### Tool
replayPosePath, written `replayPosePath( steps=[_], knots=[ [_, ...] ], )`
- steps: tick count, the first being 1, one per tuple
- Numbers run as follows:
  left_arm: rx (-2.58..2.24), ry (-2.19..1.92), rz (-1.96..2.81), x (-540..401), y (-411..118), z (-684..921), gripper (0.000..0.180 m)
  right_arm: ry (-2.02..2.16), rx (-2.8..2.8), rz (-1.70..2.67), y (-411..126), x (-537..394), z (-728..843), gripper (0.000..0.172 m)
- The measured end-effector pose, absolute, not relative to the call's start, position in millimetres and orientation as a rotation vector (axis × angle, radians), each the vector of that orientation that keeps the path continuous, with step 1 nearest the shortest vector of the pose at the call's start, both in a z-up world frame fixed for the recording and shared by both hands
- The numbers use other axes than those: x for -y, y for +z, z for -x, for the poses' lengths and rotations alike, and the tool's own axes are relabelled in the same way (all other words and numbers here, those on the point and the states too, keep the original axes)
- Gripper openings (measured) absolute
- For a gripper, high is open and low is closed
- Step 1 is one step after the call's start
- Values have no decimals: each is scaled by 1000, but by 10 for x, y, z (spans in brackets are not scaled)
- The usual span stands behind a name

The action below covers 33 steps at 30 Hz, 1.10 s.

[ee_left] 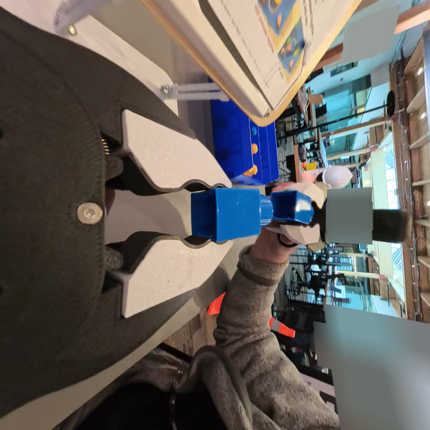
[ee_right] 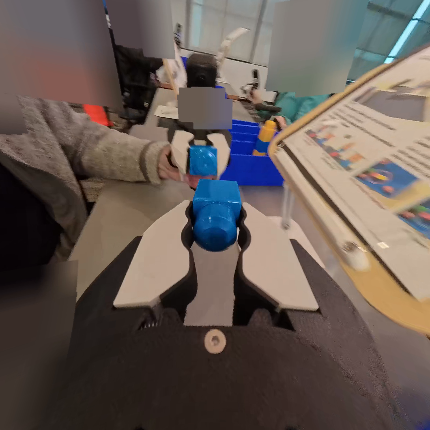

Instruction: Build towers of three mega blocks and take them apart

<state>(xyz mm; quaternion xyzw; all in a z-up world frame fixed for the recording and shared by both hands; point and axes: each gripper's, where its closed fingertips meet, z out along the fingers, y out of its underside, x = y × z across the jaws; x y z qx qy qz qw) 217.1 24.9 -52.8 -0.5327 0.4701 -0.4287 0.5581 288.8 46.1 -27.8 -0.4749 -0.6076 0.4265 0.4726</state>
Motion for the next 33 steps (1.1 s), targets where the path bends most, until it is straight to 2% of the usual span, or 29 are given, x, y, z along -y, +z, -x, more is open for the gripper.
replayPosePath(
  steps=[6,11,22,33],
  knots=[
    [-1120,-1011,1288,-279,-575,-2166,35,840,1241,1369,7,-988,-3599,36],
    [-1161,-1016,1307,-247,-655,-2276,35,335,954,1730,-23,-1939,-4422,36],
    [-1170,-1019,1329,-263,-722,-2285,35,100,650,2344,-1011,-3326,-5176,36],
    [-1192,-1022,1343,-260,-769,-2305,35,-87,614,2611,-1666,-3780,-5398,36]
  ],
)
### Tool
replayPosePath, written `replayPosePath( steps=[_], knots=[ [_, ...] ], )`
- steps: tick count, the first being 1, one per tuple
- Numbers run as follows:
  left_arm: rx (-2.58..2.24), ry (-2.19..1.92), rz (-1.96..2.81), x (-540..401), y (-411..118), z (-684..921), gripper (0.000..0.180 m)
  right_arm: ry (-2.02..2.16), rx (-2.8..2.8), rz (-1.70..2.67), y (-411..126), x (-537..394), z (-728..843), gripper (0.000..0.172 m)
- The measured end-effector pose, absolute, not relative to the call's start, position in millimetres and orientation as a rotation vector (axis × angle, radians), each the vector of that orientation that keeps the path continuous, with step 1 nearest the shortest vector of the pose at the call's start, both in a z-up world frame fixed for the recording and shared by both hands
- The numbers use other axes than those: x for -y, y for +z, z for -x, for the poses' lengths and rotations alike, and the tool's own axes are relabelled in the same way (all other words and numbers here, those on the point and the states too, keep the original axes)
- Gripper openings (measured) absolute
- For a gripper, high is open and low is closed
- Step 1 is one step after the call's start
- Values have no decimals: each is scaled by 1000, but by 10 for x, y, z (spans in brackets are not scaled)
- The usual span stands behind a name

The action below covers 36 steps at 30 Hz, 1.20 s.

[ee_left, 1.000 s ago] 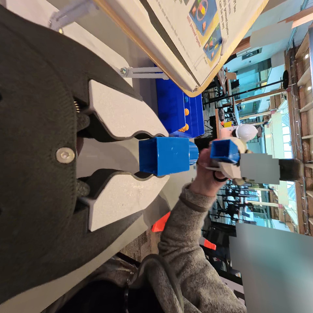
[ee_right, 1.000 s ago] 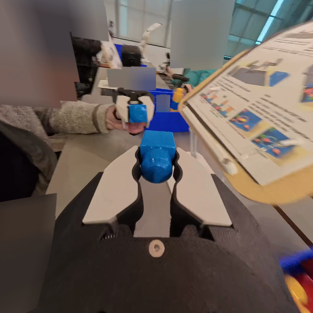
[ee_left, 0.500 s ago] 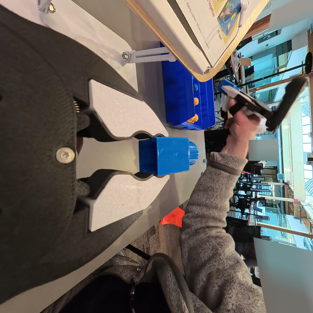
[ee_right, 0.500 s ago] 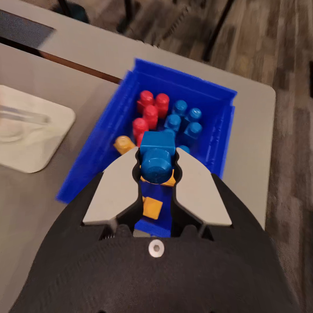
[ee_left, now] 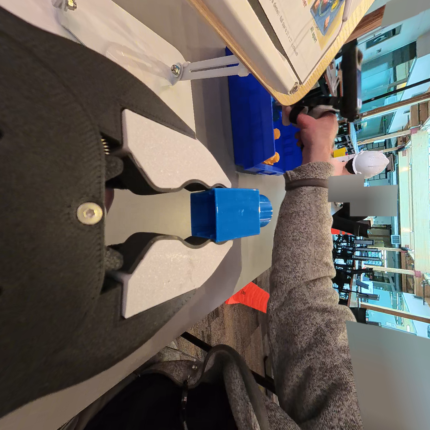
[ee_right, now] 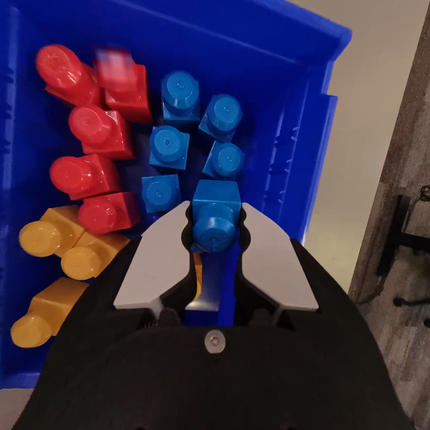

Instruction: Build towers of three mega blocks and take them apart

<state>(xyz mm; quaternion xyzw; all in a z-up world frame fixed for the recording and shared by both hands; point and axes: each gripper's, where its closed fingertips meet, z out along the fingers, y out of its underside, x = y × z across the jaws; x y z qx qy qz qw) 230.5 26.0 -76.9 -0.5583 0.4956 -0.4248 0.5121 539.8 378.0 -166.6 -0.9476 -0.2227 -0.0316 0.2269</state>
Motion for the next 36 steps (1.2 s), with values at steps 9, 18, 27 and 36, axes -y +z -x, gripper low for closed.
replayPosePath(
  steps=[9,18,27,36],
  knots=[
    [-1197,-1027,1357,-276,-811,-2319,35,-78,589,2715,-1867,-3829,-5425,37],
    [-1196,-1031,1367,-291,-831,-2318,35,-201,642,2695,-1825,-3898,-5393,48],
    [-1175,-1028,1377,-329,-836,-2307,35,-208,678,2531,-1343,-3763,-5315,50],
    [-1136,-1029,1380,-371,-822,-2308,35,571,1246,1807,-438,-1890,-3557,50]
  ],
)
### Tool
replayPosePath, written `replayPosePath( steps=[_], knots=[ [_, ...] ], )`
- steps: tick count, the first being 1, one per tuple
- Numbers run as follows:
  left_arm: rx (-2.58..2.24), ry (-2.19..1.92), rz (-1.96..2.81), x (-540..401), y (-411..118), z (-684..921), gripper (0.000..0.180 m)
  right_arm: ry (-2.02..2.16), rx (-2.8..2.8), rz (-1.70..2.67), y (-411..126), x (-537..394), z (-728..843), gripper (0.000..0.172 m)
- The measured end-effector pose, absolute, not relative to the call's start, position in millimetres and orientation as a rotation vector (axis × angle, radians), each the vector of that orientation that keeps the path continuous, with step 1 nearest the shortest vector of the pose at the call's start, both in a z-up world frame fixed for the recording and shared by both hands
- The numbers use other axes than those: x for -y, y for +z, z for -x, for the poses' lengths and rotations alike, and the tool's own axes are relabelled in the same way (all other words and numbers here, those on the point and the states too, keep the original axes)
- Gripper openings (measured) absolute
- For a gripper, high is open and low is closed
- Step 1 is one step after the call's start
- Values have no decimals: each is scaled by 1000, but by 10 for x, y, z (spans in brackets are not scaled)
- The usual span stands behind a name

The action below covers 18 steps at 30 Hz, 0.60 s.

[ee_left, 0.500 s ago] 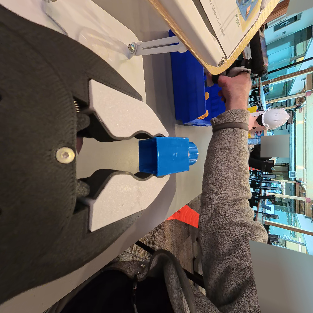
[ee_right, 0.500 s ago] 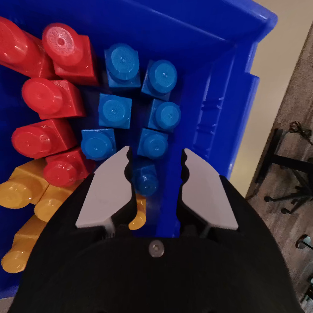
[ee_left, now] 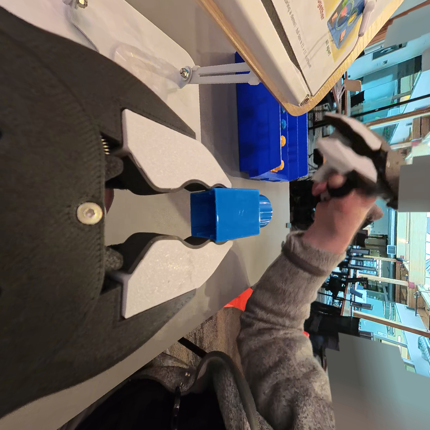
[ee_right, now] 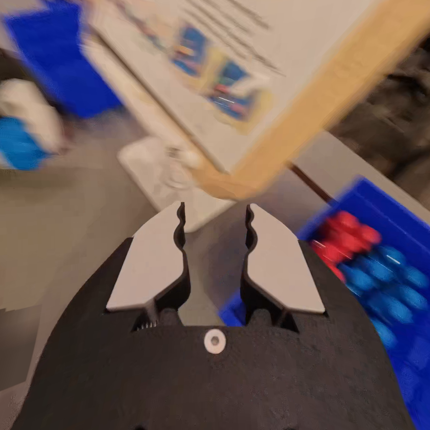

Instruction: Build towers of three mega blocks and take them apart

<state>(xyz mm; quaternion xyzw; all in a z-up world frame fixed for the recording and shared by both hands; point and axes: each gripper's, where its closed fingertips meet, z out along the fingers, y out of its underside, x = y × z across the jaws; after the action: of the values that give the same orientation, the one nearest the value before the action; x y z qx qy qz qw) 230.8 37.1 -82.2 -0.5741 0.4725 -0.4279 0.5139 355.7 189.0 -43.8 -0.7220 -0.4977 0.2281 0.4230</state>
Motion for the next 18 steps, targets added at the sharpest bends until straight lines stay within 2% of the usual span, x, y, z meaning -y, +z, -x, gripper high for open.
replayPosePath(
  steps=[4,8,13,16,18],
  knots=[
    [-1134,-851,1346,-413,-758,-2271,35,1156,1301,1753,-580,-954,-2877,59],
    [-1265,-441,1300,-412,-794,-2296,35,1753,1131,1716,-675,-542,-2511,57],
    [-1345,-228,1261,-380,-891,-2400,35,2001,1095,1644,-735,-276,-2286,57],
    [-1371,-194,1237,-344,-918,-2447,35,2044,1070,1613,-717,-224,-2224,39],
    [-1373,-178,1231,-338,-916,-2447,35,2068,1059,1602,-718,-210,-2210,37]
  ],
)
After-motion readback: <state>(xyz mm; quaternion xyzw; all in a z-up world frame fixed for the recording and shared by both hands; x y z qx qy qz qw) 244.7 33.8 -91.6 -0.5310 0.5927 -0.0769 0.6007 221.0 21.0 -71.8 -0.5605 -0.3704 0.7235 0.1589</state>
